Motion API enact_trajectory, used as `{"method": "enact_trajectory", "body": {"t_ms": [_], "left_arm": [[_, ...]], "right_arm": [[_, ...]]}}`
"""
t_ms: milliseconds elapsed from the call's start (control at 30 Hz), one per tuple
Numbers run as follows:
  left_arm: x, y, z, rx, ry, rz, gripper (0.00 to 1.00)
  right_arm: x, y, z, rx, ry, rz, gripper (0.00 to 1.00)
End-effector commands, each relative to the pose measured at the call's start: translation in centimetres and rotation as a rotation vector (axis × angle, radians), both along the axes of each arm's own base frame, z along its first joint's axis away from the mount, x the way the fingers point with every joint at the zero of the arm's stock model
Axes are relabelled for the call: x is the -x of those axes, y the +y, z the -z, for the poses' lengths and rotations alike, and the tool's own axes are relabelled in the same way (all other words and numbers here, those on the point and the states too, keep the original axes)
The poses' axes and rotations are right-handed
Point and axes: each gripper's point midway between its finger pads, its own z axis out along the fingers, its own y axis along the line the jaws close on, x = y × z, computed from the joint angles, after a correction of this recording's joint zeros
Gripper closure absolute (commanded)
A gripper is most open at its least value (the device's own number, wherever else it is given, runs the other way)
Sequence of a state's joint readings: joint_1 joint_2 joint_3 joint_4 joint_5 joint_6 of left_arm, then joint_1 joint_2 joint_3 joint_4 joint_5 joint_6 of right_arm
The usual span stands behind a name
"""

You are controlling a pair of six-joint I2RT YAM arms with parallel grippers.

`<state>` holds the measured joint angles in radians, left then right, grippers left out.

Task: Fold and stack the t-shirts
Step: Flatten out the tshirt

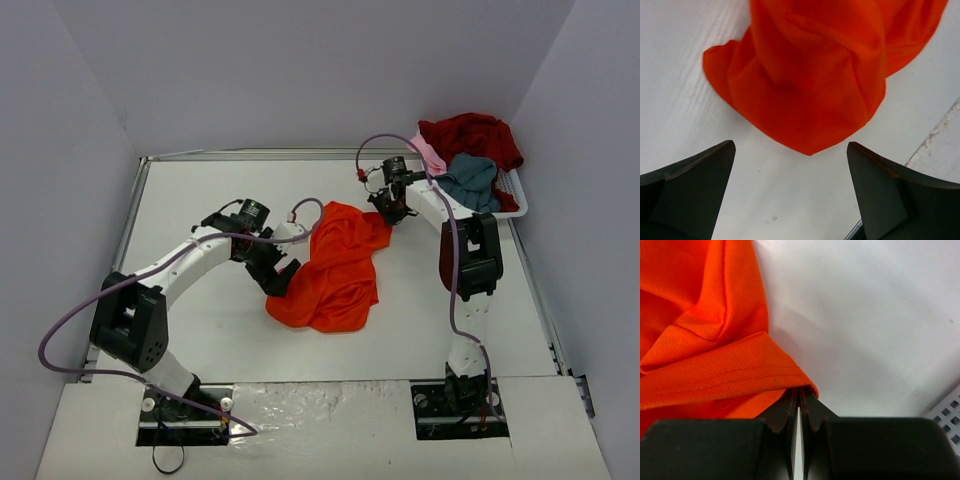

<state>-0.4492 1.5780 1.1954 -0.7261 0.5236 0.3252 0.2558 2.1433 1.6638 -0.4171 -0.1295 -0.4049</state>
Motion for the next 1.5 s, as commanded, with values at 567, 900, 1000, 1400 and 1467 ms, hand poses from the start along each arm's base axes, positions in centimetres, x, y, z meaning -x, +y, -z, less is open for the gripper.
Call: {"method": "enact_trajectory", "body": {"t_ms": [567,900,1000,1400,1467], "left_arm": [[5.4,-3.7,1.1,-0.006,0.067,0.238,0.06],[4.7,-5.9,2.9,-0.051,0.089,0.239,0.06],[4.9,-6.7,3.2,-0.059,0.107,0.26,0.05],[5.4,-7.8,4.9,-0.119,0.128,0.302,0.6],[5.2,-7.4,5.0,-0.135,0.12,0.302,0.89]], "right_arm": [[-0.8,-3.2,-3.0,-0.005,-0.059,0.084,1.0],[-0.8,-3.1,-2.8,-0.007,-0.052,0.077,1.0],[-0.6,-3.3,-2.5,-0.001,-0.046,0.077,1.0],[-0.5,-3.4,-2.2,0.004,-0.04,0.072,1.0],[-0.4,-3.5,-2.4,0.005,-0.041,0.072,1.0]]}}
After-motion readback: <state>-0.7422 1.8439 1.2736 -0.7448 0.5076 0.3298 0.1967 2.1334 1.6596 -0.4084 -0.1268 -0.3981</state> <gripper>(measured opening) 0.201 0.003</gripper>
